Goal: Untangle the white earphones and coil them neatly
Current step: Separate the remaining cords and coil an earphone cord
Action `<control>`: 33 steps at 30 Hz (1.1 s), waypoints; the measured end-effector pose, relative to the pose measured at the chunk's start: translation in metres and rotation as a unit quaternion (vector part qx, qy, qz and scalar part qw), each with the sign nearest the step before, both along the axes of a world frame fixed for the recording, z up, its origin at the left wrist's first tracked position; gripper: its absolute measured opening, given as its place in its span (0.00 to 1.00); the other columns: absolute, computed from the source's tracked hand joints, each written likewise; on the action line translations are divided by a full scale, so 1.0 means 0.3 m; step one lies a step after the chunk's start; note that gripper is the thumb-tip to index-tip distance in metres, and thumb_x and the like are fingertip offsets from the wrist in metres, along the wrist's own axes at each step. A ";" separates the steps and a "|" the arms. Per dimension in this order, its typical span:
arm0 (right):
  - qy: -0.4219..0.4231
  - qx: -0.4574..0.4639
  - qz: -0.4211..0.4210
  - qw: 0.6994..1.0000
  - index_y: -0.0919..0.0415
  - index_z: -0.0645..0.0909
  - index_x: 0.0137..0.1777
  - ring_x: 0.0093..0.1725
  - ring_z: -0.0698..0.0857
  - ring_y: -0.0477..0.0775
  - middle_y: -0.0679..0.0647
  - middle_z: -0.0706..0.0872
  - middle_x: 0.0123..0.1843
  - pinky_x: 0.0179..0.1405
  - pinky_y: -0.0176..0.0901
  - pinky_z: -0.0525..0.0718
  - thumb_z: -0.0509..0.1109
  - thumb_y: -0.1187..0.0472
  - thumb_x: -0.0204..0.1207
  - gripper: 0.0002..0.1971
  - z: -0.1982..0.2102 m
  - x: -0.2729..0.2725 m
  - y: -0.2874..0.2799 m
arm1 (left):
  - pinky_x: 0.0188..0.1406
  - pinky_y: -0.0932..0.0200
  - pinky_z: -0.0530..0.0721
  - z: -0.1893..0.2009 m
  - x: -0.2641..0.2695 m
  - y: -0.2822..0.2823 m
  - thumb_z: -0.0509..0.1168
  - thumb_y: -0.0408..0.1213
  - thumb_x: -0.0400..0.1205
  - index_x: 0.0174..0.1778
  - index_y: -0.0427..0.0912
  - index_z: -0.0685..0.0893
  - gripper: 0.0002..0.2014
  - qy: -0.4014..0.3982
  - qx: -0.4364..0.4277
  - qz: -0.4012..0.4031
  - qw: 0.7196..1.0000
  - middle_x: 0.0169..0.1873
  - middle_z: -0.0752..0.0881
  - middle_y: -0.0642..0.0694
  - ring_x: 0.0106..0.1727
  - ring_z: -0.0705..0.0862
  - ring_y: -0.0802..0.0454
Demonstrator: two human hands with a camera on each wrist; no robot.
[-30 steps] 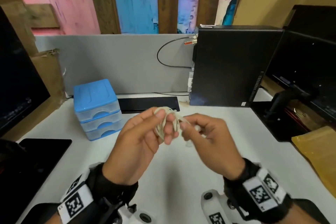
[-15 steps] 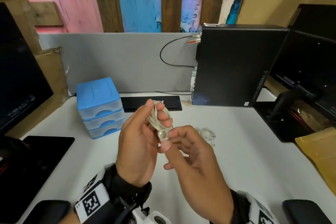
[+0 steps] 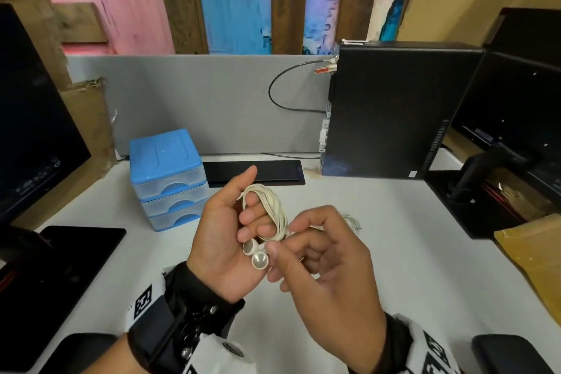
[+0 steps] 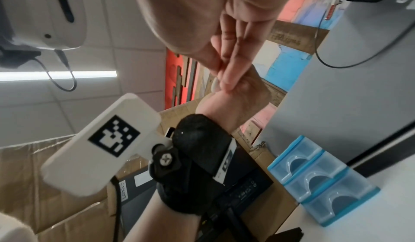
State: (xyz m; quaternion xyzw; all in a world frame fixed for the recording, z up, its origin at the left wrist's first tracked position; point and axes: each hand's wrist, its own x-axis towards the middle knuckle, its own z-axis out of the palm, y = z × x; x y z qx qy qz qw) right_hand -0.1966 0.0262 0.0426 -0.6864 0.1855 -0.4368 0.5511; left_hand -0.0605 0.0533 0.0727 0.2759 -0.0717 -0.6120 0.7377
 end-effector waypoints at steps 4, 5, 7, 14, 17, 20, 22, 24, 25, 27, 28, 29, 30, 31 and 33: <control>0.032 0.108 0.063 0.992 0.43 0.74 0.62 0.22 0.81 0.52 0.56 0.84 0.28 0.24 0.37 0.79 0.79 0.67 0.74 0.25 0.025 -0.002 -0.034 | 0.12 0.69 0.67 0.000 -0.011 -0.002 0.72 0.49 0.71 0.20 0.46 0.67 0.22 -0.065 0.026 0.033 0.997 0.12 0.62 0.53 0.11 0.61 0.57; 0.044 0.112 0.083 0.989 0.45 0.76 0.64 0.22 0.80 0.51 0.55 0.83 0.28 0.23 0.36 0.78 0.79 0.65 0.74 0.24 0.030 -0.003 -0.046 | 0.15 0.67 0.68 -0.004 -0.012 -0.004 0.72 0.50 0.71 0.20 0.46 0.66 0.23 -0.100 0.032 0.042 0.994 0.13 0.61 0.53 0.12 0.60 0.57; 0.065 0.073 0.089 0.991 0.47 0.82 0.63 0.24 0.79 0.50 0.56 0.84 0.28 0.26 0.37 0.78 0.78 0.57 0.74 0.18 0.027 -0.005 -0.076 | 0.24 0.62 0.68 -0.013 -0.018 -0.007 0.72 0.50 0.70 0.19 0.46 0.65 0.24 -0.207 0.039 0.067 0.975 0.13 0.61 0.52 0.15 0.61 0.57; 0.128 -0.126 -0.025 0.983 0.46 0.92 0.50 0.37 0.81 0.51 0.45 0.83 0.43 0.31 0.30 0.72 0.74 0.49 0.76 0.08 -0.013 -0.012 -0.131 | 0.24 0.62 0.71 -0.034 -0.047 -0.015 0.72 0.45 0.78 0.16 0.47 0.71 0.25 -0.428 -0.004 0.130 0.894 0.15 0.73 0.52 0.25 0.71 0.46; 0.131 -0.122 0.017 0.984 0.41 0.91 0.48 0.38 0.83 0.52 0.44 0.85 0.44 0.30 0.31 0.74 0.77 0.56 0.76 0.06 0.008 -0.016 -0.127 | 0.31 0.57 0.72 -0.042 -0.051 -0.014 0.70 0.44 0.79 0.17 0.46 0.69 0.25 -0.450 0.000 0.145 0.881 0.16 0.67 0.52 0.31 0.70 0.41; 0.130 -0.124 0.033 0.983 0.37 0.89 0.49 0.37 0.85 0.51 0.43 0.84 0.42 0.29 0.33 0.76 0.76 0.55 0.76 0.09 0.018 -0.019 -0.123 | 0.23 0.65 0.69 -0.042 -0.063 -0.011 0.67 0.36 0.83 0.17 0.46 0.71 0.25 -0.458 -0.003 0.160 0.874 0.17 0.66 0.54 0.22 0.67 0.53; 0.119 -0.120 0.033 0.985 0.39 0.90 0.48 0.36 0.87 0.51 0.45 0.84 0.41 0.28 0.37 0.78 0.76 0.57 0.77 0.08 0.017 -0.019 -0.119 | 0.20 0.68 0.70 -0.046 -0.067 -0.010 0.64 0.33 0.85 0.18 0.46 0.74 0.25 -0.469 -0.013 0.161 0.869 0.19 0.68 0.54 0.21 0.68 0.58; 0.114 -0.123 0.024 0.986 0.43 0.90 0.46 0.36 0.88 0.51 0.44 0.84 0.40 0.28 0.38 0.81 0.76 0.60 0.77 0.08 0.011 -0.017 -0.123 | 0.21 0.68 0.71 -0.052 -0.067 -0.010 0.63 0.34 0.85 0.19 0.49 0.77 0.25 -0.488 -0.018 0.164 0.857 0.21 0.71 0.54 0.22 0.71 0.58; 0.118 -0.134 0.018 0.984 0.43 0.90 0.45 0.37 0.88 0.52 0.44 0.84 0.39 0.28 0.38 0.81 0.76 0.60 0.77 0.08 0.009 -0.017 -0.127 | 0.22 0.67 0.72 -0.055 -0.067 -0.009 0.63 0.35 0.85 0.19 0.49 0.77 0.24 -0.496 -0.021 0.168 0.852 0.23 0.71 0.53 0.23 0.72 0.58; 0.125 -0.153 0.008 0.980 0.45 0.90 0.44 0.38 0.88 0.53 0.44 0.84 0.39 0.29 0.43 0.85 0.75 0.58 0.78 0.06 0.005 -0.016 -0.137 | 0.26 0.66 0.73 -0.058 -0.069 -0.012 0.64 0.37 0.85 0.20 0.45 0.77 0.23 -0.504 -0.026 0.172 0.846 0.26 0.72 0.52 0.25 0.72 0.57; 0.128 -0.159 0.003 0.979 0.46 0.90 0.43 0.39 0.88 0.53 0.44 0.84 0.38 0.29 0.47 0.86 0.74 0.56 0.77 0.05 0.004 -0.016 -0.145 | 0.27 0.65 0.74 -0.060 -0.070 -0.012 0.65 0.40 0.83 0.21 0.44 0.77 0.22 -0.507 -0.029 0.172 0.844 0.26 0.72 0.51 0.27 0.73 0.57; 0.131 -0.166 0.001 0.977 0.48 0.90 0.43 0.39 0.88 0.53 0.45 0.85 0.38 0.30 0.49 0.86 0.73 0.54 0.77 0.05 0.005 -0.018 -0.153 | 0.29 0.65 0.75 -0.061 -0.073 -0.012 0.65 0.43 0.81 0.21 0.42 0.77 0.21 -0.509 -0.029 0.170 0.843 0.27 0.72 0.50 0.28 0.73 0.57; 0.135 -0.172 0.003 0.976 0.50 0.90 0.43 0.39 0.87 0.53 0.47 0.85 0.38 0.31 0.51 0.86 0.72 0.51 0.77 0.07 0.005 -0.021 -0.162 | 0.31 0.66 0.76 -0.062 -0.075 -0.012 0.66 0.46 0.79 0.21 0.40 0.76 0.21 -0.512 -0.026 0.166 0.842 0.27 0.72 0.48 0.29 0.73 0.56; 0.141 -0.174 0.007 0.975 0.52 0.90 0.42 0.39 0.87 0.53 0.48 0.85 0.37 0.31 0.52 0.87 0.72 0.48 0.77 0.10 0.006 -0.024 -0.170 | 0.33 0.65 0.76 -0.062 -0.074 -0.011 0.66 0.49 0.77 0.22 0.37 0.76 0.22 -0.514 -0.020 0.160 0.842 0.27 0.73 0.46 0.30 0.74 0.56; 0.156 -0.158 0.024 0.975 0.55 0.90 0.42 0.38 0.87 0.53 0.50 0.86 0.37 0.33 0.54 0.87 0.73 0.48 0.79 0.12 0.013 -0.030 -0.183 | 0.38 0.62 0.77 -0.061 -0.068 -0.013 0.66 0.53 0.75 0.26 0.35 0.78 0.23 -0.511 0.002 0.142 0.847 0.27 0.75 0.45 0.31 0.75 0.55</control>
